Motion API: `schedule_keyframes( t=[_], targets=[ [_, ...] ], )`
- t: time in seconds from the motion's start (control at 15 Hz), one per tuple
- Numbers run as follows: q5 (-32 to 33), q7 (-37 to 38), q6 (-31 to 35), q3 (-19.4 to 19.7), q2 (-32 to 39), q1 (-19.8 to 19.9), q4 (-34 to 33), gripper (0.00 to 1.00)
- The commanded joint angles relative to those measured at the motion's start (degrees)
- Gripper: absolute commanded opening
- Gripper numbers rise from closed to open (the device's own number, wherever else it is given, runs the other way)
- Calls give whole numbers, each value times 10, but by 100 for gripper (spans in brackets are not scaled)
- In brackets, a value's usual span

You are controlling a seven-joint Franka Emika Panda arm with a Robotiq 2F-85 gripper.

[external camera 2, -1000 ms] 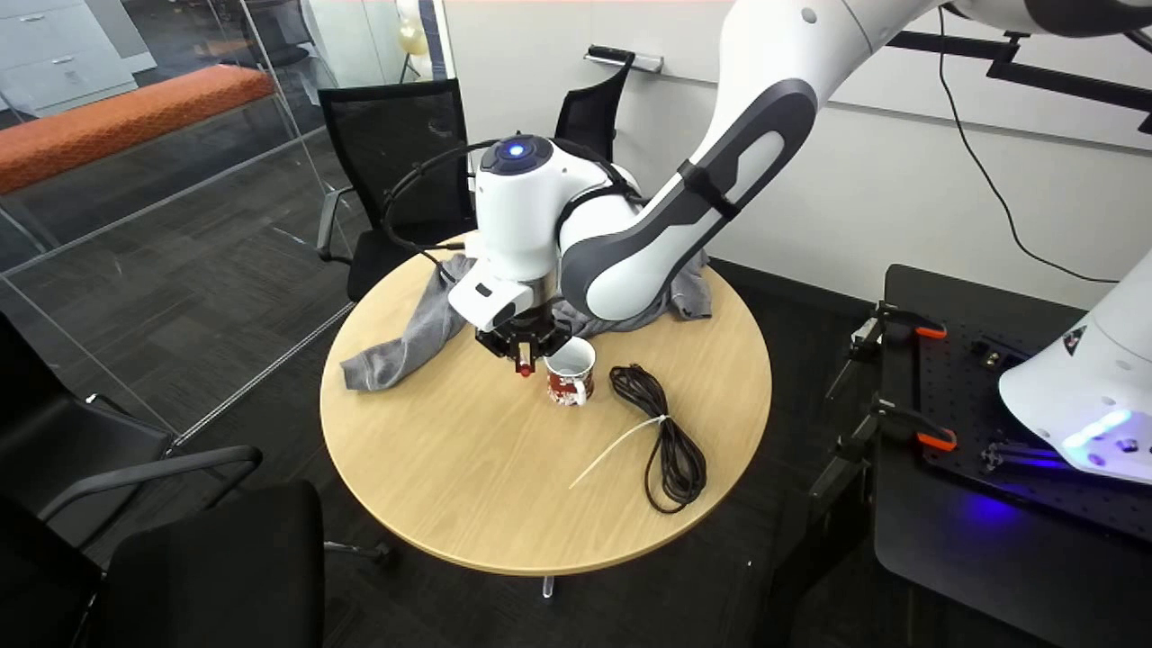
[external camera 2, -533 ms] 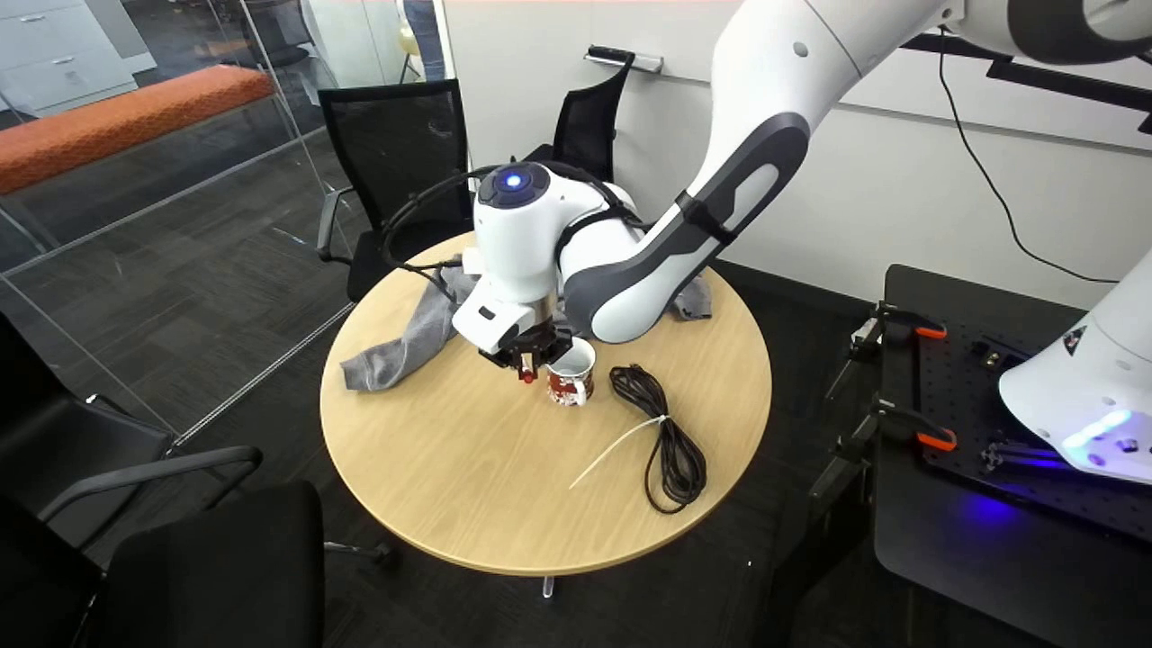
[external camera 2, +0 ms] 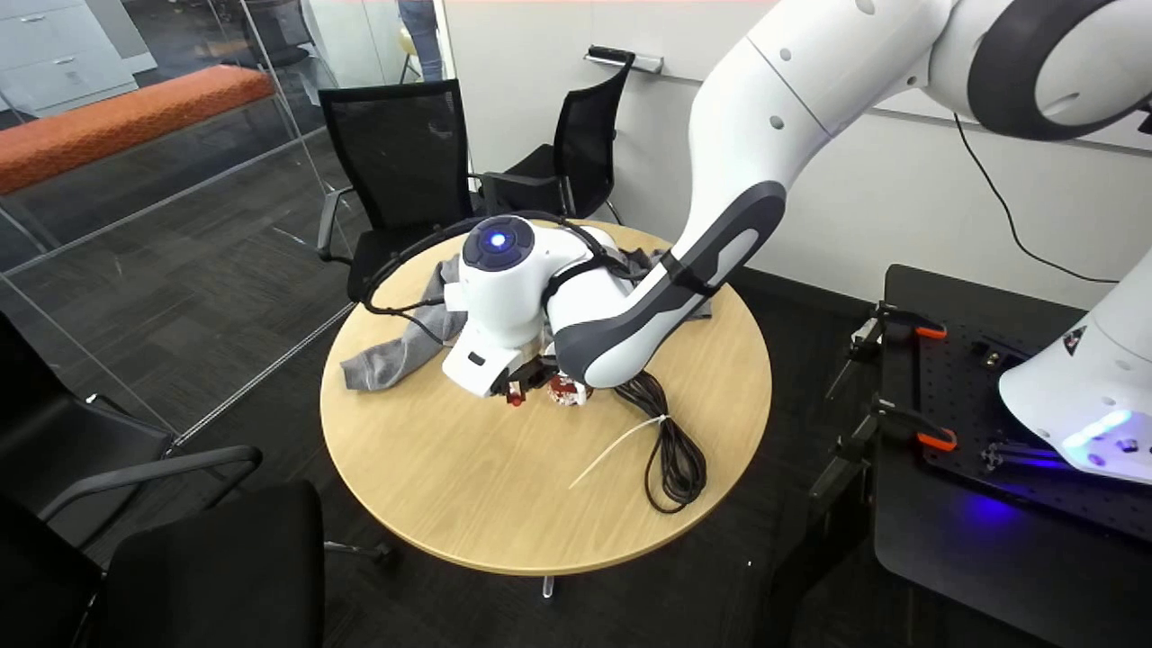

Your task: Put the marker on the table

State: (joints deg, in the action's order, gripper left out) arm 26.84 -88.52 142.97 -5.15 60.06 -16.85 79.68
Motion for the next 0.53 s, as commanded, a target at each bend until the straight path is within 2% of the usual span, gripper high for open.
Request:
schedule_keyframes(
  t=[0.0,0.47],
  targets=[
    [6,-10,-24,3,39,-9,-57,5],
    [0,-35,-44,-2,96,-13,-115,5]
  ],
)
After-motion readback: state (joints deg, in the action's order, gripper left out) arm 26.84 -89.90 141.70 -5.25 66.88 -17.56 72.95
